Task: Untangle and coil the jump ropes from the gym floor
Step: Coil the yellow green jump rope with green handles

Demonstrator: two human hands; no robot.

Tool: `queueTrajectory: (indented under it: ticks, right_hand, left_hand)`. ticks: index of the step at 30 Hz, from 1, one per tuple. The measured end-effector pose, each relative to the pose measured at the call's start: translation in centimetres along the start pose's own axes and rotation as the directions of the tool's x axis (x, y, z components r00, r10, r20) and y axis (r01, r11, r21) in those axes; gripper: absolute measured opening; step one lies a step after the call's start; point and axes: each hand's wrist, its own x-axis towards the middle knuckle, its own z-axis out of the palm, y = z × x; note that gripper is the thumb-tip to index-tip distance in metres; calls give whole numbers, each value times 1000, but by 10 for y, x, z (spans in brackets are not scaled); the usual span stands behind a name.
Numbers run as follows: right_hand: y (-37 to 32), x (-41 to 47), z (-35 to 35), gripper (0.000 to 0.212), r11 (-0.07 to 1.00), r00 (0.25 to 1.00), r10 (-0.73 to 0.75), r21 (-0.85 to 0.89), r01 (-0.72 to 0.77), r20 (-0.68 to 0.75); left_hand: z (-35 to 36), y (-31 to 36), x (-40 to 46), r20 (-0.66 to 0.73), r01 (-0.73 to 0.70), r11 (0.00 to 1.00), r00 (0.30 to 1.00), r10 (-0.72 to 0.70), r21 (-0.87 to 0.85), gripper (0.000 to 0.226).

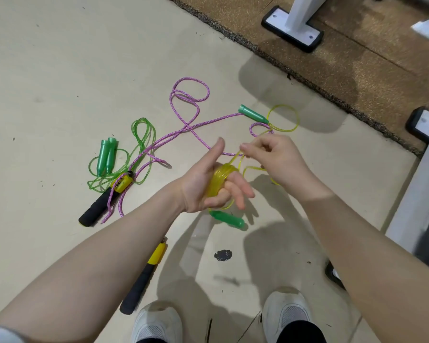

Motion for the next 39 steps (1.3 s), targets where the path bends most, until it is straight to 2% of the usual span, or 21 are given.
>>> queueTrajectory:
  ticks: [2, 4, 6, 9, 12, 13, 14, 16, 18, 20, 22, 24, 26, 28, 30, 32, 34, 36, 38, 39]
  right_hand:
    - [12, -8, 7, 32, 996, 992, 80, 27, -83, 95]
    - [17, -17, 14, 27, 981, 958, 62, 158, -109, 280]
    - [20, -20, 18, 32, 979, 927, 26, 180, -100, 375]
    - [32, -19, 23, 29, 984, 886, 154, 13, -178, 437]
    - [41, -26, 27, 19, 962, 800, 268, -196, -191, 537]
    - [36, -27, 28, 19, 955, 765, 280, -249, -162, 580]
    - [29, -27, 28, 25, 949, 725, 286, -292, -121, 627]
    - [8, -24, 27, 45, 931, 657, 294, -363, -33, 694]
    - [-11, -23, 24, 50, 909, 663, 268, -412, 67, 699]
    - [-26, -23, 19, 36, 919, 715, 178, -374, 125, 676]
    - [-37, -21, 11, 15, 962, 810, 36, -240, 130, 585]
    - [-39, -13, 3, 9, 988, 913, -75, -95, 123, 401]
    - [-32, -4, -3, 15, 992, 971, -121, -10, 125, 208]
    - [-20, -1, -2, 18, 992, 990, -125, 41, 122, 66]
    - [-7, -1, 2, 23, 992, 995, -91, 78, 94, -42]
    - [2, -3, 6, 27, 992, 998, -47, 119, 53, -53]
    - [9, -8, 12, 28, 991, 1000, -1, 134, -1, 18]
    - [14, -15, 20, 23, 991, 989, 87, 94, -99, 119]
    - [17, -25, 28, 24, 983, 945, 171, 18, -183, 278]
    - [17, -29, 31, 26, 976, 900, 212, -41, -213, 382]
  left_hand:
    - [11, 3, 4, 91, -122, 992, 988, 123, -18, 67]
    - [18, 3, 7, 13, -215, 977, 977, 215, 8, 42]
    - [24, 4, 8, -108, -275, 961, 957, 270, -28, 23]
    - [17, 14, 7, -348, -406, 892, 880, 322, -200, 24]
    - [0, 22, 11, -551, -605, 720, 749, 369, -340, 27]
    - [-3, 21, 14, -603, -625, 711, 714, 356, -321, 29]
    - [-6, 18, 18, -648, -616, 743, 683, 337, -262, 33]
    - [-10, 7, 23, -701, -514, 856, 632, 332, -59, 39]
    - [-16, -3, 23, -706, -361, 917, 604, 370, 171, 40]
    - [-19, -4, 14, -700, -214, 930, 614, 365, 298, 34]
    - [-14, -2, 1, -659, -12, 917, 692, 295, 398, 34]
    - [-7, 0, -6, -564, 146, 882, 812, 152, 448, 69]
    - [-4, 1, -5, -439, 157, 922, 898, 16, 355, 98]
    - [-4, 3, 0, -271, 102, 973, 962, -43, 209, 107]
    - [0, 7, 5, -33, 33, 995, 999, -30, 99, 98]
    - [6, 12, 5, 155, -43, 999, 987, 43, -4, 77]
    - [12, 18, 5, 118, -118, 991, 985, 126, -69, 58]
    - [18, 26, 5, -90, -224, 963, 973, 213, -149, 46]
    - [14, 33, 7, -342, -360, 904, 900, 270, -233, 48]
    - [9, 36, 7, -439, -427, 869, 850, 292, -249, 49]
